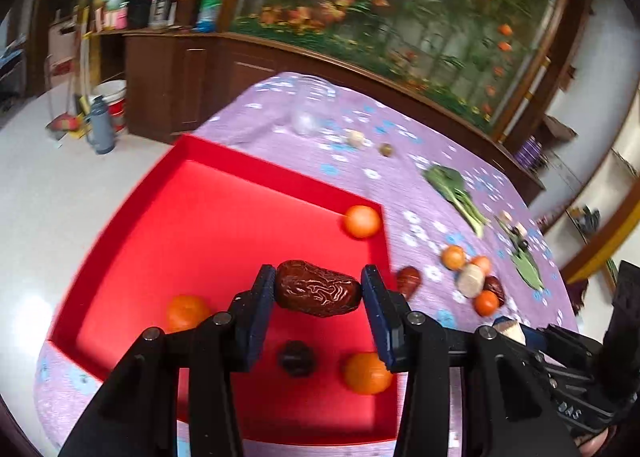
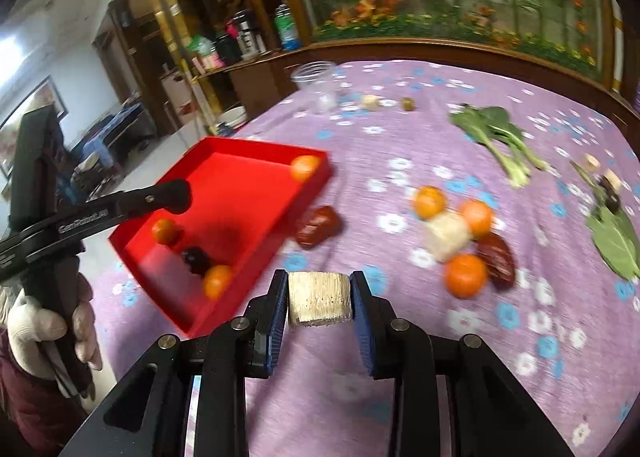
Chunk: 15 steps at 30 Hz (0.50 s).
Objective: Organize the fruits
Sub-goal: 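Carry the cube and date over the red tray and open both grippers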
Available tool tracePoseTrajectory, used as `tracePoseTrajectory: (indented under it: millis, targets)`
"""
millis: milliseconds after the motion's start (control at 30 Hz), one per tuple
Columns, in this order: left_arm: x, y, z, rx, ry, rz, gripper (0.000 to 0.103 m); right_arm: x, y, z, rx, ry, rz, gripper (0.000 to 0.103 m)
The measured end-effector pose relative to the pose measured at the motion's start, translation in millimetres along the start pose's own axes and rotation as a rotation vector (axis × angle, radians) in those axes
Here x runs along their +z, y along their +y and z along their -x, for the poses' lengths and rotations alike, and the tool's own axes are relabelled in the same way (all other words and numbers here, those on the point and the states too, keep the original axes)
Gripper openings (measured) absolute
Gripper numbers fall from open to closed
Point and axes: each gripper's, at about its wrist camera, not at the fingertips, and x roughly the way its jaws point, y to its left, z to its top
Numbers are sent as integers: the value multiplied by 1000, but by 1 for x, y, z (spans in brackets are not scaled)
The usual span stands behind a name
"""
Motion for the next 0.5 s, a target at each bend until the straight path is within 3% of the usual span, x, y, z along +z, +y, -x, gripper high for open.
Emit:
tracePoseTrajectory:
  millis: [500]
  targets:
    - [2,52,-13,35,10,73,43,35,76,-83,60,90,124,34]
